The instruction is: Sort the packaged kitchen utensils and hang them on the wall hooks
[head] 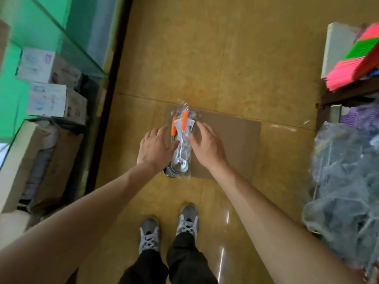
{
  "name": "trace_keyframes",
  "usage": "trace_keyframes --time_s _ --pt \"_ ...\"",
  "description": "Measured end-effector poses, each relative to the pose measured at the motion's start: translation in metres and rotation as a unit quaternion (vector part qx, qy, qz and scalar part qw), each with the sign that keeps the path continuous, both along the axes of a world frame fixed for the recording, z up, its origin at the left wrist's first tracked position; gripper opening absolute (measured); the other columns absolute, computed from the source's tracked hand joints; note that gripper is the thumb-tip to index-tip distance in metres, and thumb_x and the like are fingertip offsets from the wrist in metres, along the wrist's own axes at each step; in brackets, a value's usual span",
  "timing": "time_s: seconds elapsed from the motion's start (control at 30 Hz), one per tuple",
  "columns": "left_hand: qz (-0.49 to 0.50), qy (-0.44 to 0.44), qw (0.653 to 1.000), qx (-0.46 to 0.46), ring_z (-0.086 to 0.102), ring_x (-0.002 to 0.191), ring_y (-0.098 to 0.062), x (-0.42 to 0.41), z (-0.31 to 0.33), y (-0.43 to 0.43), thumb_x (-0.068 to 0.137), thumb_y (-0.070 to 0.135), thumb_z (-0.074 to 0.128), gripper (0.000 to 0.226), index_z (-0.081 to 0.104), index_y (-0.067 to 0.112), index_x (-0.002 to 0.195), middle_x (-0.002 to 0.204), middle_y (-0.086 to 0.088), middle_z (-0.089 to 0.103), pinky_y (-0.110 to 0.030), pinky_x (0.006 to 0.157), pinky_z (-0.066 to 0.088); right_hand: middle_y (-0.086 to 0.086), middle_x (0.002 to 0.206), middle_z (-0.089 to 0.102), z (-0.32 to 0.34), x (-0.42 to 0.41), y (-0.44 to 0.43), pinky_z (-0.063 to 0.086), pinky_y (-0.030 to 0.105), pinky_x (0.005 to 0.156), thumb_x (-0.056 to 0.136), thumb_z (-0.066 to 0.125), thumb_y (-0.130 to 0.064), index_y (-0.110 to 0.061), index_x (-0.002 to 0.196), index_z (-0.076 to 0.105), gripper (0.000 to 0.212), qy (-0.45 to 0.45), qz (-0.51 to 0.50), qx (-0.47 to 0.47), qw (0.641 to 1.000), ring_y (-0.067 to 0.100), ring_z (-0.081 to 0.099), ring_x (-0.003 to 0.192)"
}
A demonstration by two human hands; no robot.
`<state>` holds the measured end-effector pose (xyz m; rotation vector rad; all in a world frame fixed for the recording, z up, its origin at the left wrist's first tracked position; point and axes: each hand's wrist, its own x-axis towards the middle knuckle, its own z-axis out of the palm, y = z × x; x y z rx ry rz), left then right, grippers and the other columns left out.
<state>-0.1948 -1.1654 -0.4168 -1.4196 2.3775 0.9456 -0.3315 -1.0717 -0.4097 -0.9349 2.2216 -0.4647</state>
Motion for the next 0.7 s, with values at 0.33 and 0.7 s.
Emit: trace_keyframes --time_s 0.33,0.7 --pt "0.106 -0.011 0.989 0.103 0.065 0.098 -0.030 -0.003 -0.120 0.029 0.091 0.039 0.062 0.045 0.053 0.021 0.131 0.114 -0.007 0.068 -0.041 0.083 0.054 0.006 0.128 0.062 -0.124 0.004 -0.033 0.046 0.034 0.090 0.094 0.060 -0.039 -0.017 0.135 0.054 0.047 -0.029 -0.064 -0.005 0.998 0.027 0.057 0.117" --pt "0.106 -0.052 0.993 -0.011 0.052 0.111 -0.030 -0.032 -0.182 0.042 0.087 0.035 0.064 0.039 0.051 0.013 0.117 0.118 -0.009 0.053 -0.043 0.090 0.041 -0.002 0.091 0.064 -0.189 0.000 -0.071 0.037 0.009 0.057 0.079 0.076 -0.011 -0.009 0.107 0.059 0.034 -0.096 -0.268 -0.062 0.957 0.013 0.058 0.077"
